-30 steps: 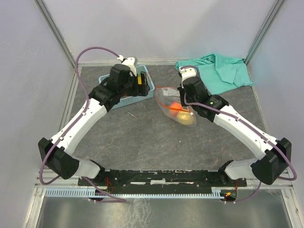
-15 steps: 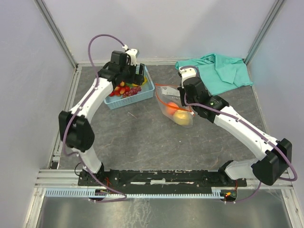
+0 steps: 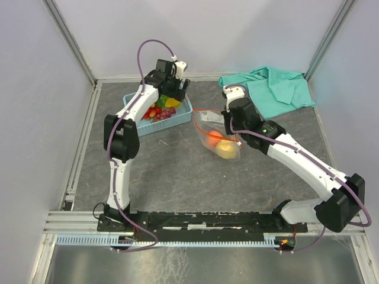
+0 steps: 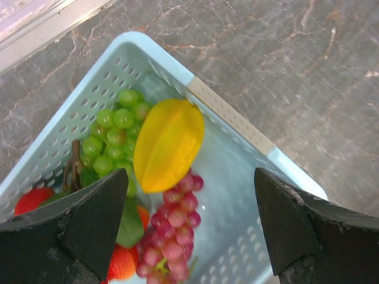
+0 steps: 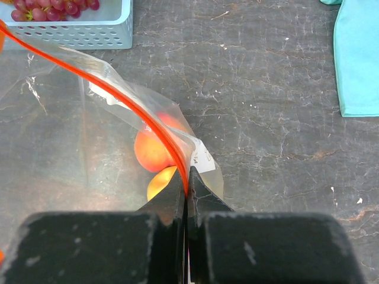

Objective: Place the food in the zip-top bag and seal the zipper
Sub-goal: Pick up the fake fruit from the bin.

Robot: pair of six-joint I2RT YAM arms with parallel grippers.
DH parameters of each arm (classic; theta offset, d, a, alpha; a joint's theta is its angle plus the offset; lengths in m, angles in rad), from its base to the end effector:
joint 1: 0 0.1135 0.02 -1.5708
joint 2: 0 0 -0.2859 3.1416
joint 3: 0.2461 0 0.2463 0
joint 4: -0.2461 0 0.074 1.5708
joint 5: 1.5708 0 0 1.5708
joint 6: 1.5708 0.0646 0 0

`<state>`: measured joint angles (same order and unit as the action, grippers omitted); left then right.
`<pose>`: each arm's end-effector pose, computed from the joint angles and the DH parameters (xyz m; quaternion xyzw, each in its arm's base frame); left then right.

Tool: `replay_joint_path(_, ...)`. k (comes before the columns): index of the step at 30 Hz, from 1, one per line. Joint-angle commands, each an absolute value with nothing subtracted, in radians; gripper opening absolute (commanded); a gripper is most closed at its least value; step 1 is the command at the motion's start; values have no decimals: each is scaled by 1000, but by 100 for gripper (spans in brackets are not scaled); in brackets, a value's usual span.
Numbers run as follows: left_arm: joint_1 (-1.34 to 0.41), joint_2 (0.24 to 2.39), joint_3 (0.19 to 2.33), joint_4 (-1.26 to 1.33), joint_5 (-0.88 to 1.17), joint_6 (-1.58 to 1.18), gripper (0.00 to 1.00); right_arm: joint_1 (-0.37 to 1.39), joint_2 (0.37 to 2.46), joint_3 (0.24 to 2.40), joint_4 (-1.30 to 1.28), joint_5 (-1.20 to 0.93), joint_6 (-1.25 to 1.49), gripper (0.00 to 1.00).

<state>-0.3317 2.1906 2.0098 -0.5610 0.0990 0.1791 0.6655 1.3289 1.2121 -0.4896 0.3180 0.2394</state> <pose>0.5026 -0.1799 0.2689 0.2502 0.8795 -0.0758 0.3976 0.2539 0.1737 0.3457 -0.1132 0.8705 0.0740 0.4731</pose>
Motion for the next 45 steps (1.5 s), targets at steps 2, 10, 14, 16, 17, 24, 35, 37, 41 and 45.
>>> replay_joint_path(2,-319,2331,2175,-588,87,261,92,665,1278,1210,-484,329,260,1)
replay_joint_path(10,-301,2468,2223,-580,87,252,86,666,1263,1200,-515,351,281,1)
replay_joint_path(14,-300,2500,2209,-581,130,245,82,665,1261,1194,-518,354,294,1)
replay_joint_path(16,-301,2513,2203,-582,132,237,80,664,1260,1192,-520,354,299,1)
replay_joint_path(17,-301,2515,2201,-582,135,235,79,665,1260,1192,-521,354,301,1)
replay_joint_path(24,-301,2477,2172,-562,136,216,57,664,1256,1192,-521,352,304,1)
replay_joint_path(35,-301,2231,1954,-445,146,102,33,665,1244,1187,-523,335,305,1)
replay_joint_path(37,-301,2197,1928,-440,128,69,29,665,1242,1186,-523,332,305,1)
replay_joint_path(41,-301,2114,1851,-410,115,13,26,665,1239,1180,-518,322,305,1)
replay_joint_path(45,-302,2027,1760,-376,117,-27,24,665,1240,1180,-517,304,302,2)
